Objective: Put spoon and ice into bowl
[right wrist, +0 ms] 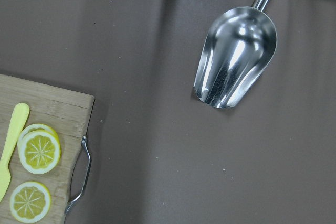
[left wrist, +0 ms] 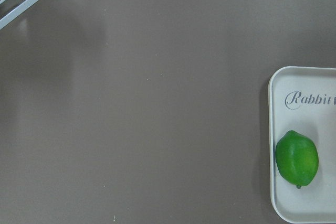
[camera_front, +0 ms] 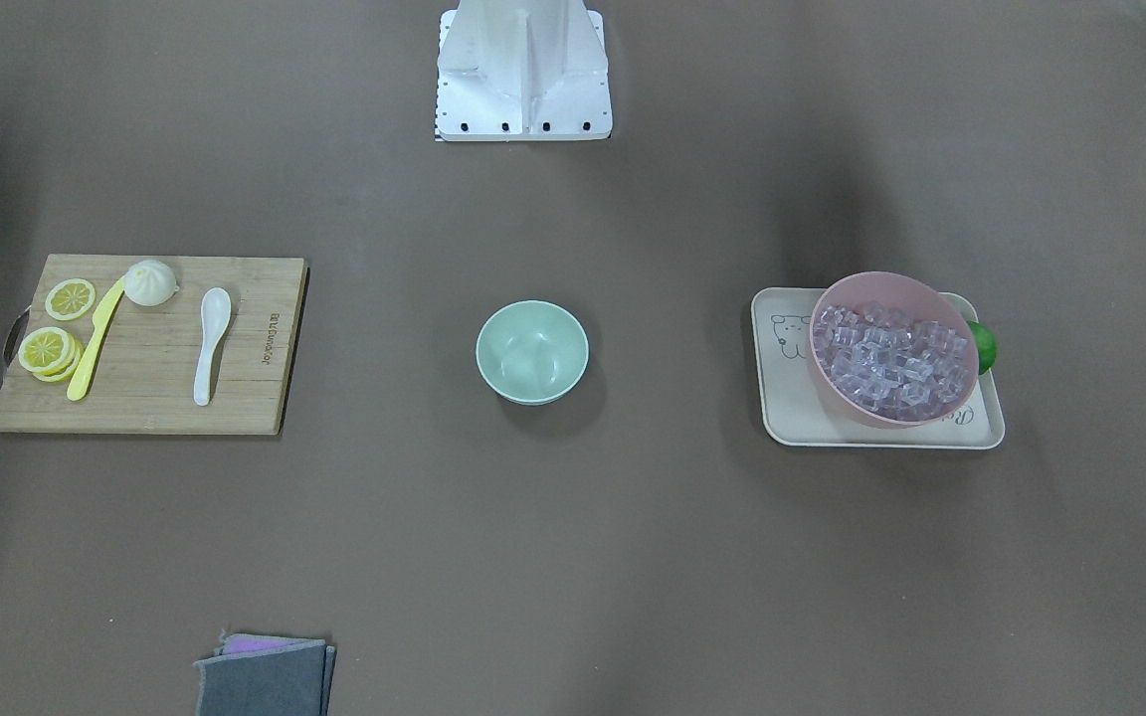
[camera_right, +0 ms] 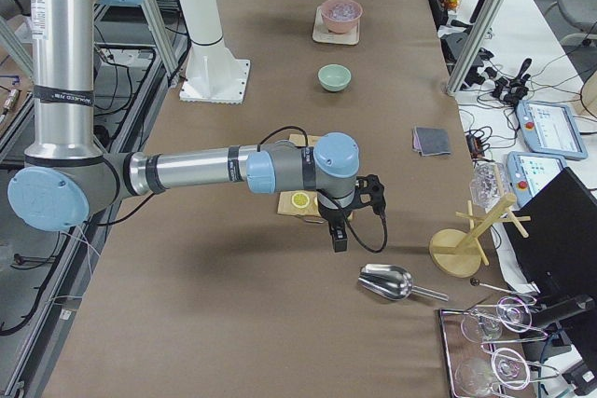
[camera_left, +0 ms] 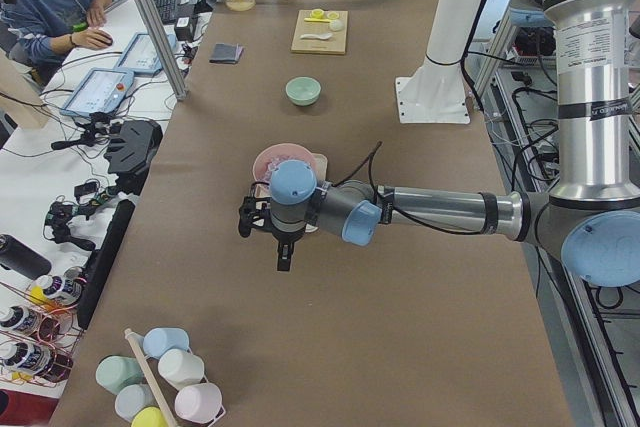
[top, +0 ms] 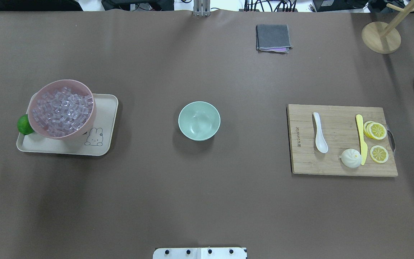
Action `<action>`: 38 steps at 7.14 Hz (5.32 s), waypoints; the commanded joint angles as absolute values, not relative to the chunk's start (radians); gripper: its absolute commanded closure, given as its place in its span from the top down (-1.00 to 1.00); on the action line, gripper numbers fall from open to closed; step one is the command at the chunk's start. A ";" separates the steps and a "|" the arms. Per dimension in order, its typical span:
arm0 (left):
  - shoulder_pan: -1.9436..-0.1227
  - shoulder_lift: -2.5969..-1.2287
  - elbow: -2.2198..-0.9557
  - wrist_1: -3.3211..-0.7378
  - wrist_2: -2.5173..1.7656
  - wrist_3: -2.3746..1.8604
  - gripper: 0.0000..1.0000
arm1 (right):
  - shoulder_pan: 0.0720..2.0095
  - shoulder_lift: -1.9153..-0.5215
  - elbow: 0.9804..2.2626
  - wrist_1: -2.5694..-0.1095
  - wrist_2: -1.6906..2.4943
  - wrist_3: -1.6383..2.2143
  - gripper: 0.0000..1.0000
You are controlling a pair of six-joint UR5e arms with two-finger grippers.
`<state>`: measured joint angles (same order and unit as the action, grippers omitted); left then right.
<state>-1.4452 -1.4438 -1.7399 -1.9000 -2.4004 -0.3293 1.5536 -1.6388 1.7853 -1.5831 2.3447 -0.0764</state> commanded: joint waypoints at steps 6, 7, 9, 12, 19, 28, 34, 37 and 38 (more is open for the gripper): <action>-1.430 -1.471 -1.773 -1.952 -2.404 -0.546 0.96 | 1.469 -1.612 1.801 -1.461 2.376 0.121 1.00; -1.393 -1.503 -1.792 -1.954 -2.398 -0.636 0.96 | 1.377 -1.614 1.796 -1.331 2.370 0.306 1.00; -1.330 -1.578 -1.793 -1.954 -2.390 -0.811 0.96 | 1.226 -1.594 1.792 -1.203 2.343 0.541 1.00; -1.219 -1.653 -1.801 -1.954 -2.303 -0.985 0.96 | 1.025 -1.528 1.792 -1.201 2.232 0.671 0.88; -1.106 -1.738 -1.799 -1.934 -2.220 -1.132 0.96 | 0.785 -1.370 1.646 -1.171 2.072 0.917 0.72; -1.104 -1.735 -1.812 -1.933 -2.220 -1.138 0.96 | 0.785 -1.350 1.704 -1.147 2.115 1.000 -1.00; -0.976 -1.805 -1.802 -1.770 -2.054 -1.226 0.74 | 0.717 -1.012 1.645 -1.290 1.987 1.447 -1.00; -0.945 -1.805 -1.801 -1.756 -2.042 -1.227 0.60 | 0.664 -0.886 1.548 -1.282 1.890 1.647 -1.00; -0.934 -1.807 -1.801 -1.756 -2.034 -1.227 0.58 | 0.641 -0.841 1.505 -1.279 1.823 1.733 -1.00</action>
